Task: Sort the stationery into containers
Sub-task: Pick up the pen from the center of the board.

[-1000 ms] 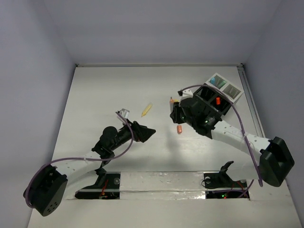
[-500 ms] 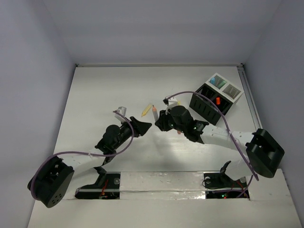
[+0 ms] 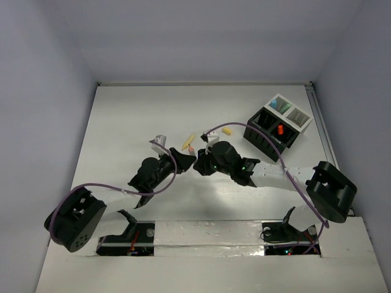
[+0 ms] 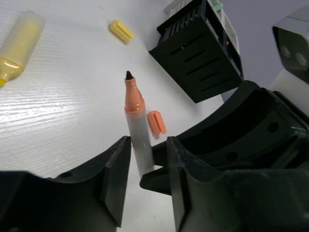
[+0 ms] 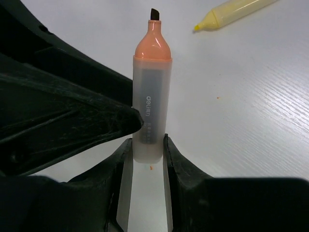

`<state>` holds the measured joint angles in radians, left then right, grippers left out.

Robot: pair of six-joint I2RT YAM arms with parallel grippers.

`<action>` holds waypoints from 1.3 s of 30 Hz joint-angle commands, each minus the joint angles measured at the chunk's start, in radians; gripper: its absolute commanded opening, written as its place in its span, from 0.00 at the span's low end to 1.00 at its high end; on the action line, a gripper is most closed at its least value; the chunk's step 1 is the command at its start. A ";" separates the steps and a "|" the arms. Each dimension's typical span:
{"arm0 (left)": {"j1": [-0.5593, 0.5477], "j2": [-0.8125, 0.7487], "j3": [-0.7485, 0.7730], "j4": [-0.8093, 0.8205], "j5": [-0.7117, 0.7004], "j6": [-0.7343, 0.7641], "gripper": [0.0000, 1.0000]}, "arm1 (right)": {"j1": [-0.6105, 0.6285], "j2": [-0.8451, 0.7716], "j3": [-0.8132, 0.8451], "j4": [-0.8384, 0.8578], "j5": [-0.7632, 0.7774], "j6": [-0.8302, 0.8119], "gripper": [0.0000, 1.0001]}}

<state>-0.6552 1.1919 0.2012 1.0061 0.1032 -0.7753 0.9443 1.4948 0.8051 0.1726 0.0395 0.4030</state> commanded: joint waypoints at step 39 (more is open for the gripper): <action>0.005 -0.118 0.006 0.308 0.582 0.065 0.00 | -0.206 -0.390 -0.083 0.166 -0.608 -0.052 0.77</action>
<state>-0.6525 1.0710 0.2173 1.1301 0.5507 -0.6704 0.7334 1.1046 0.7208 0.2481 -0.4496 0.3141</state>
